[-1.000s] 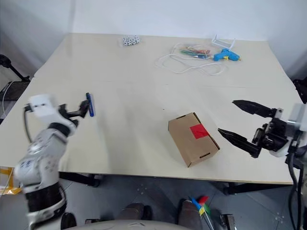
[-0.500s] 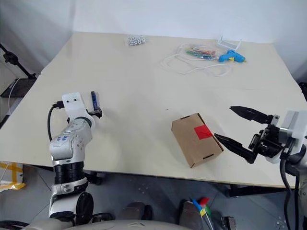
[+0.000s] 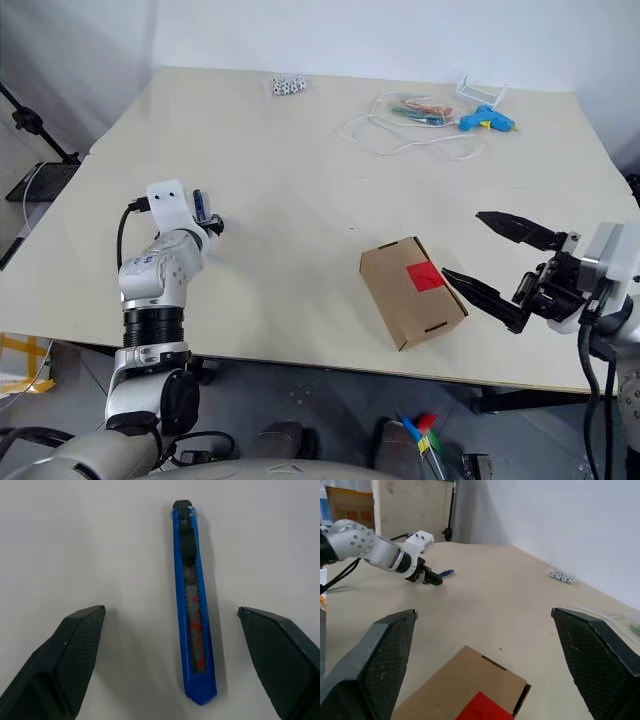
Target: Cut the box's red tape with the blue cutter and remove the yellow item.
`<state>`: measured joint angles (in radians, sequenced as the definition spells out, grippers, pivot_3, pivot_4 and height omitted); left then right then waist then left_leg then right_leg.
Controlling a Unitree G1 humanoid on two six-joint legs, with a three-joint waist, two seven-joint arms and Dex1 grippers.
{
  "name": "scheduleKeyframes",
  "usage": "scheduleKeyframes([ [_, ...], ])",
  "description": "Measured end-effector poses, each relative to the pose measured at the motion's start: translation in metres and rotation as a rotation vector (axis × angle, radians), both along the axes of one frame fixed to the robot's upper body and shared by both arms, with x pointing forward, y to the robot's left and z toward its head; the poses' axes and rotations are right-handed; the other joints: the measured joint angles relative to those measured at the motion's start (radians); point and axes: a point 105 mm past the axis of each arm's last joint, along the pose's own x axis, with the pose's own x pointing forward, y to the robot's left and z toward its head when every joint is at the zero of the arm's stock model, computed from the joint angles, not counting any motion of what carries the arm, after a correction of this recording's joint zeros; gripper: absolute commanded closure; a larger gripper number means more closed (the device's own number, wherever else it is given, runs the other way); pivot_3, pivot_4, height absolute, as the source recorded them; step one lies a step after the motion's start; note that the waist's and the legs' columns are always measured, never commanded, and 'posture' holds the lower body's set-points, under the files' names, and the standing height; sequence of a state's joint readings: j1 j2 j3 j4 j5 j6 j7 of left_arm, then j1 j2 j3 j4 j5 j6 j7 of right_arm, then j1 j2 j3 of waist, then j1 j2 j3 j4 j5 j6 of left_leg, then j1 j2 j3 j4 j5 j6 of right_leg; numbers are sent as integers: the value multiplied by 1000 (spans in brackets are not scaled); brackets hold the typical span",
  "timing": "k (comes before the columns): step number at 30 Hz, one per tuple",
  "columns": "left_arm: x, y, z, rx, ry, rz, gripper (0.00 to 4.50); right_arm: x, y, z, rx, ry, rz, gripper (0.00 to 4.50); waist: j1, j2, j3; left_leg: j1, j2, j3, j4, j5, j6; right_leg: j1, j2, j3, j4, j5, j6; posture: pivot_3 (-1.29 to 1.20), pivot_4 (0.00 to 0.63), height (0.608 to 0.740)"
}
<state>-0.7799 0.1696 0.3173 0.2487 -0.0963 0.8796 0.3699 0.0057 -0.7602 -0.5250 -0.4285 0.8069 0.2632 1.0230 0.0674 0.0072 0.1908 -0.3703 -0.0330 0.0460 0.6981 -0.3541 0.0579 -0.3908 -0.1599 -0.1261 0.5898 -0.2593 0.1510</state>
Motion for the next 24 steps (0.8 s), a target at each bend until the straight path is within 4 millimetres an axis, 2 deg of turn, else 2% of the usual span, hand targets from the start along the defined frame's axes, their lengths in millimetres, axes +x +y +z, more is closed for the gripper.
scheduleKeyframes([
  [1, 0, -1, 0, 3, 3, -1, 577, 0, 0, 0, 4, 1, 1, 0, 0, 0, 0, 0, 0, 0, 0, 0, 0, 0, 0, 0, 0, 0, 0, 0, 150, 740],
  [12, -5, -12, -4, -27, 6, 2, 3995, 1, 1, 0, 13, 2, -4, 0, -12, 1, -1, 1, 0, 2, 0, 0, 0, 0, 0, 2, 0, 0, 0, 0, 150, 740],
  [13, -5, -12, -4, -27, 6, 3, 4112, 1, 1, 0, 14, 2, -4, 0, -13, 1, -1, 2, 0, 2, 0, 0, 0, 0, 0, 2, 0, 0, 0, 0, 150, 740],
  [24, -12, -8, -6, -51, -21, -28, 4112, 1, 1, -1, 25, -1, -9, 0, -16, 2, -1, 2, 1, 4, -1, 0, 0, -1, 0, 4, 0, 0, 0, 0, 150, 740],
])
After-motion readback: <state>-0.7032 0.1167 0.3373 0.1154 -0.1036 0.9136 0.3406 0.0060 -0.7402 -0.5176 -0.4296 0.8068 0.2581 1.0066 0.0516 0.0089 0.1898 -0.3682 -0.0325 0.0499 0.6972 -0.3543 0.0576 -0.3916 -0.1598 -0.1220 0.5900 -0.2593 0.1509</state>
